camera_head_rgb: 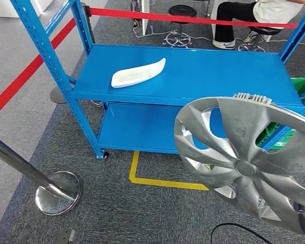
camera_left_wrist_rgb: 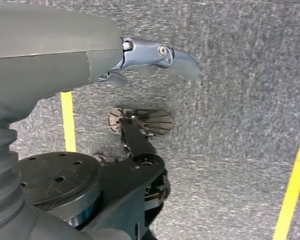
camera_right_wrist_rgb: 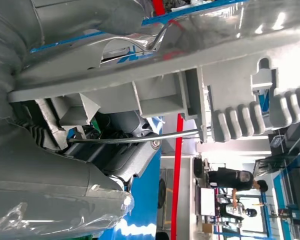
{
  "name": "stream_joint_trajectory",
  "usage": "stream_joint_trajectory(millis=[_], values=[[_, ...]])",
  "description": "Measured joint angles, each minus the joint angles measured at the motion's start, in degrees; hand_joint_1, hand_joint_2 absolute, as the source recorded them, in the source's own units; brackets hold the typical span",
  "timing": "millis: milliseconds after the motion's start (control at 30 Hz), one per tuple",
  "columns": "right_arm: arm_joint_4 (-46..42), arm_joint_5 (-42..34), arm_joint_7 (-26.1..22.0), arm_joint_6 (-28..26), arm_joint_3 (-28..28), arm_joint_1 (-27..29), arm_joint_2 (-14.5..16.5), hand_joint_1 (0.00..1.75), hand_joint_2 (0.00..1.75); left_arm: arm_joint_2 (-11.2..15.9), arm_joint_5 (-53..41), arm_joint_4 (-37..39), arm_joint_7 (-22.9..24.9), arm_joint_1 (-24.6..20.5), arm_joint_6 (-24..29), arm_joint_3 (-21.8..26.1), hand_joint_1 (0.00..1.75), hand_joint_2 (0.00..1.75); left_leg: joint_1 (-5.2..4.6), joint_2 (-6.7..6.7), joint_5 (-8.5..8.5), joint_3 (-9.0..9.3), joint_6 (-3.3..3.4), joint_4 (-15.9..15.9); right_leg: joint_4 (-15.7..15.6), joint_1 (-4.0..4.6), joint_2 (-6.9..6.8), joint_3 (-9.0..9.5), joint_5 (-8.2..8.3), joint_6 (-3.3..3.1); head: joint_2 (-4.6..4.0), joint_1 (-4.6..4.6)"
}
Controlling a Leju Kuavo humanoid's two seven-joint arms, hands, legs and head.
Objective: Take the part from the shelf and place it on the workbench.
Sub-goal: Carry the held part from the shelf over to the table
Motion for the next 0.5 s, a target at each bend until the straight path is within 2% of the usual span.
stream_joint_trajectory(millis=[33, 67, 100, 133, 167, 200, 233, 300, 333, 367, 400, 433, 467, 500], values=[[0.04, 0.74, -0.6, -0.4, 0.17, -0.3, 0.04, 1.75, 1.75, 0.03, 0.21, 0.0, 0.03, -0.02, -0.01, 0.04, 0.0, 1.75, -0.07, -0.03, 0.45, -0.48, -0.3, 0.27, -3.55, 0.09, 0.08, 2.33, -0.71, -0.14, 0.0, -0.04], [0.13, 1.68, -1.52, -1.09, 0.55, -0.71, 0.11, 1.75, 1.75, 0.13, 0.51, 0.0, 0.05, -0.05, -0.08, 0.14, 0.0, 1.75, -0.12, -0.05, 0.88, -0.78, -0.61, 0.44, -5.71, 0.22, 0.17, 3.49, -1.58, -0.34, 0.0, 0.0], [0.34, 2.76, -2.7, -2.23, 1.34, -1.25, 0.19, 1.75, 1.75, 0.28, 0.8, 0.0, 0.09, -0.04, -0.22, 0.31, 0.0, 1.75, -0.11, -0.04, 1.34, -1.0, -0.93, 0.5, -6.5, 0.39, 0.24, 3.69, -1.75, -0.65, 0.0, 0.06], [0.76, 3.85, -4.06, -3.99, 2.66, -1.97, 0.24, 1.75, 1.75, 0.58, 1.1, 0.0, 0.17, -0.02, -0.44, 0.55, 0.0, 1.75, -0.02, -0.04, 1.7, -1.19, -1.28, 0.52, -6.25, 0.42, 0.22, 3.01, -1.36, -1.16, 0.0, 0.09], [1.33, 4.63, -5.36, -6.3, 4.45, -2.91, 0.23, 1.75, 1.75, 0.88, 1.33, 0.0, 0.29, 0.03, -0.72, 0.83, 0.0, 1.75, 0.1, -0.04, 1.26, -1.54, -1.68, 0.82, -6.17, 0.39, 0.19, 2.37, -0.83, -1.68, -0.01, 0.14], [2.0, 5.14, -6.51, -8.87, 6.6, -3.94, 0.1, 1.75, 1.75, 1.15, 1.47, 0.0, 0.43, 0.1, -0.97, 1.09, 0.0, 1.75, 0.21, -0.05, -0.28, -2.08, -2.1, 1.85, -6.14, 0.32, 0.15, 1.66, -0.16, -2.24, 0.0, -0.02], [2.67, 5.35, -7.49, -11.32, 8.8, -4.97, -0.09, 1.75, 1.75, 1.43, 1.58, 0.0, 0.56, 0.13, -1.17, 1.34, 0.0, 1.75, 0.3, -0.07, -2.88, -2.88, -2.5, 3.95, -6.17, 0.21, 0.1, 0.9, 0.62, -2.66, 0.0, -0.21], [3.7, 5.16, -8.8, -14.55, 12.57, -6.53, -0.68, 1.75, 1.75, 1.8, 1.64, 0.0, 0.55, 0.08, -1.35, 1.69, 0.0, 1.75, 0.4, -0.08, -8.87, -4.82, -3.05, 10.77, -6.11, 0.22, 0.29, -0.78, 2.14, -3.0, 0.0, -0.54], [4.1, 4.92, -9.25, -15.32, 14.08, -7.0, -0.99, 1.75, 1.75, 2.01, 1.64, 0.0, 0.38, 0.04, -1.15, 1.81, 0.0, 1.75, 0.43, -0.07, -10.33, -5.47, -3.16, 14.17, -6.07, 0.23, 0.45, -1.71, 2.87, -2.96, 0.0, -0.57], [4.44, 4.65, -9.59, -15.76, 15.3, -7.27, -1.3, 1.75, 1.75, 2.2, 1.59, 0.0, 0.15, 0.03, -0.75, 1.88, 0.0, 1.75, 0.44, -0.07, -10.31, -5.48, -3.16, 16.34, -6.04, 0.25, 0.65, -2.68, 3.56, -2.87, -0.01, -0.56], [4.69, 4.39, -9.84, -16.0, 16.28, -7.38, -1.59, 1.75, 1.75, 2.36, 1.48, 0.0, -0.08, 0.03, -0.23, 1.93, 0.0, 1.75, 0.44, -0.09, -9.06, -4.67, -3.06, 16.82, -6.01, 0.28, 0.85, -3.61, 4.21, -2.77, -0.01, -0.56], [4.88, 4.18, -10.02, -16.1, 17.02, -7.4, -1.85, 1.75, 1.75, 2.5, 1.31, 0.0, -0.27, 0.05, 0.32, 1.98, 0.0, 1.75, 0.43, -0.22, -7.23, -2.91, -2.84, 15.34, -6.0, 0.32, 1.11, -4.49, 4.88, -2.65, -0.01, -0.56], [4.99, 4.02, -10.13, -16.13, 17.55, -7.39, -2.09, 1.75, 1.75, 2.62, 1.14, 0.0, -0.38, 0.06, 0.74, 2.03, 0.0, 1.75, 0.43, -0.8, -5.78, -0.31, -2.53, 12.2, -6.0, 0.33, 1.43, -5.21, 5.51, -2.52, -0.01, -0.56], [5.05, 3.89, -10.21, -16.13, 17.96, -7.41, -2.31, 1.75, 1.75, 2.74, 0.94, 0.0, -0.44, 0.07, 1.12, 2.07, 0.0, 1.75, 0.4, -1.94, -5.22, 2.92, -2.13, 7.98, -5.94, 0.43, 1.83, -5.86, 6.08, -2.35, -0.01, -0.57]])
